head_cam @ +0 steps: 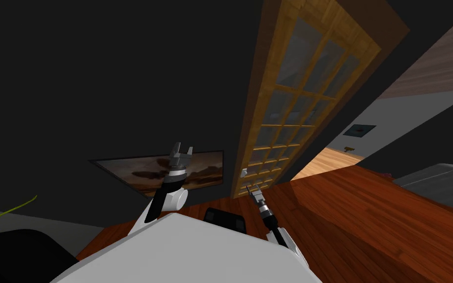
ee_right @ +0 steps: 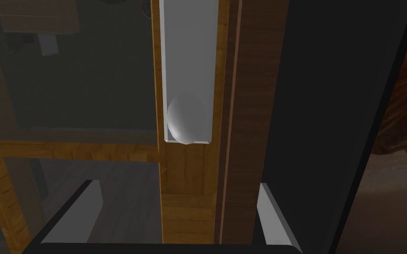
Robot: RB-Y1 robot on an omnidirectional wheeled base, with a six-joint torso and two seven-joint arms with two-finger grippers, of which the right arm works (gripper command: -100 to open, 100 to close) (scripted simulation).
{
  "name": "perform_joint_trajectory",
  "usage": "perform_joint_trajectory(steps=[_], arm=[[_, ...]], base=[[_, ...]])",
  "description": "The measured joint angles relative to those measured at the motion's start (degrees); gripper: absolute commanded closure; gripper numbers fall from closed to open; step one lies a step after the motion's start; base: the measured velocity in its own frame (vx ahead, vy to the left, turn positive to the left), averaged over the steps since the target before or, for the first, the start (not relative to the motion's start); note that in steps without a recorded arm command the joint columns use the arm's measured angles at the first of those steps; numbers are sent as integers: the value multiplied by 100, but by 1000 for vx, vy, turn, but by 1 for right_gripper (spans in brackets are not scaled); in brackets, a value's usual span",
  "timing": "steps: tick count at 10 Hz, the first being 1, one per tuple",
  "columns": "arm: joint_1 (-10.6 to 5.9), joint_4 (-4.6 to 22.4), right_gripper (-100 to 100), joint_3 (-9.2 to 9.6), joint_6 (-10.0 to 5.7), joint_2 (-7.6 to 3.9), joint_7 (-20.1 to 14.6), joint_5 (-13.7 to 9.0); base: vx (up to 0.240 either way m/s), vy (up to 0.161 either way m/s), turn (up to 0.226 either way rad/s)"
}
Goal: Pull the door open
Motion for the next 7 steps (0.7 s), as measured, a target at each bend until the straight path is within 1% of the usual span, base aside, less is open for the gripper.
perform_joint_trajectory(steps=[4, 7], arm=[[-12, 9, -100, -27, 13, 8, 25, -15], [-27, 26, -100, -64, 28, 21, 61, -36]], base=[[-176, -31, 49], [-175, -48, 92]])
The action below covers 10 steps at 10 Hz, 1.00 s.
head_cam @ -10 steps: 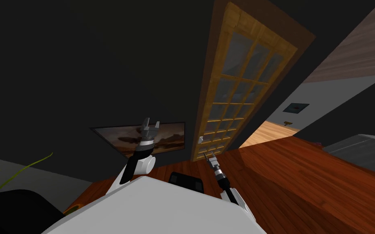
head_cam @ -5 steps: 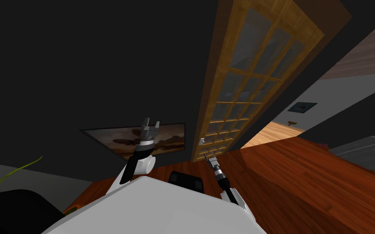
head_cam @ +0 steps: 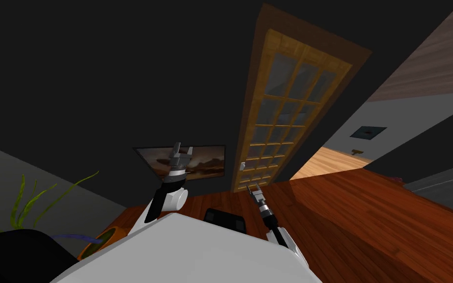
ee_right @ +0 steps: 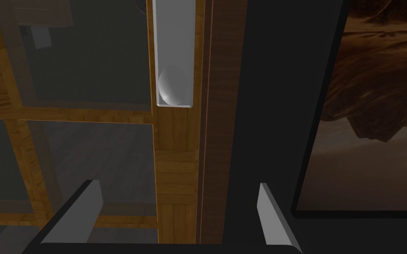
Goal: Pull the door open
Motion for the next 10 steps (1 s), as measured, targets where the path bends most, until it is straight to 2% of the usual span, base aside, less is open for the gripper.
perform_joint_trajectory(steps=[3, 6, 8, 10], arm=[[-12, -22, -100, -72, 61, 21, 57, -39], [-122, 134, -100, -247, 95, 87, 241, -138], [-222, 244, -100, -431, 151, 126, 401, -243], [-231, 136, -100, -608, 339, 203, 556, -340]], base=[[-201, -51, 125], [-157, -22, 218], [-55, -7, 252], [50, -12, 205]])
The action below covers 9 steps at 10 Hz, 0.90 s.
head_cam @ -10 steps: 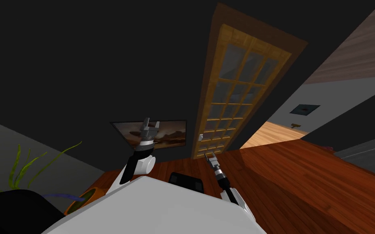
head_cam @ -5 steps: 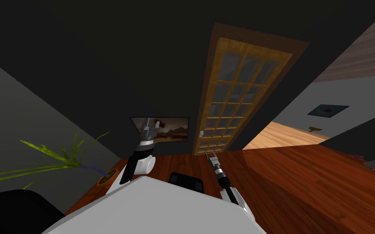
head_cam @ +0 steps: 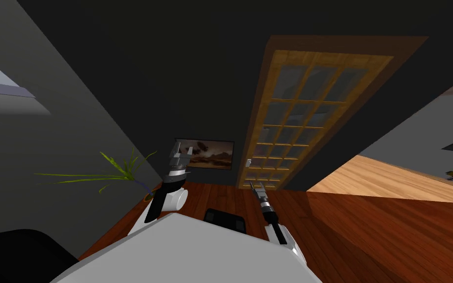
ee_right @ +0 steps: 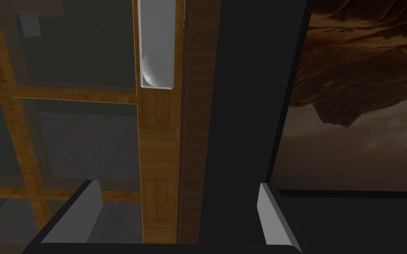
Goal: Pull the door open
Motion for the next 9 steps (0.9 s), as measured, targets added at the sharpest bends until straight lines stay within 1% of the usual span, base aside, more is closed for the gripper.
perform_joint_trajectory(steps=[2, 4, 6, 7, 8, 9], arm=[[-134, 191, -100, -199, 28, 60, 192, -114], [-186, 203, -100, -391, 135, 141, 368, -224], [-315, 345, -100, -580, 196, 239, 571, -331], [-339, 327, -100, -663, 261, 300, 660, -378], [-336, 253, -100, -746, 360, 378, 745, -424], [-409, 337, -100, -838, 392, 427, 836, -478]], base=[[132, -18, 228], [158, -51, 200], [184, -47, 169], [165, -83, 173], [167, -116, 155], [178, -156, 130]])
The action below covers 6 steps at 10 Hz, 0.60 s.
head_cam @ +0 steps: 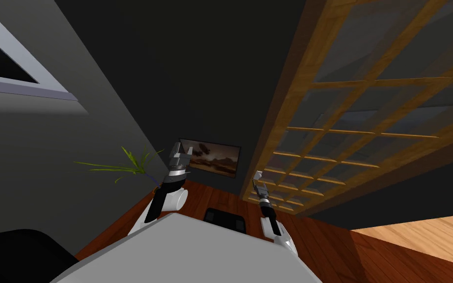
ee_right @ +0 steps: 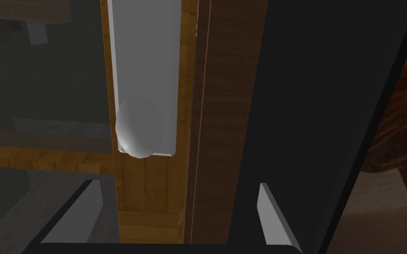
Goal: Pull the door open
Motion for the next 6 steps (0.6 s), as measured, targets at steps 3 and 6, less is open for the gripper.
perform_joint_trajectory(steps=[3, 6], arm=[[-133, 52, -100, -215, 123, 234, 248, -127], [-261, 201, 100, -288, 109, 312, 347, -173]], base=[[132, -168, 125], [7, -13, -4]])
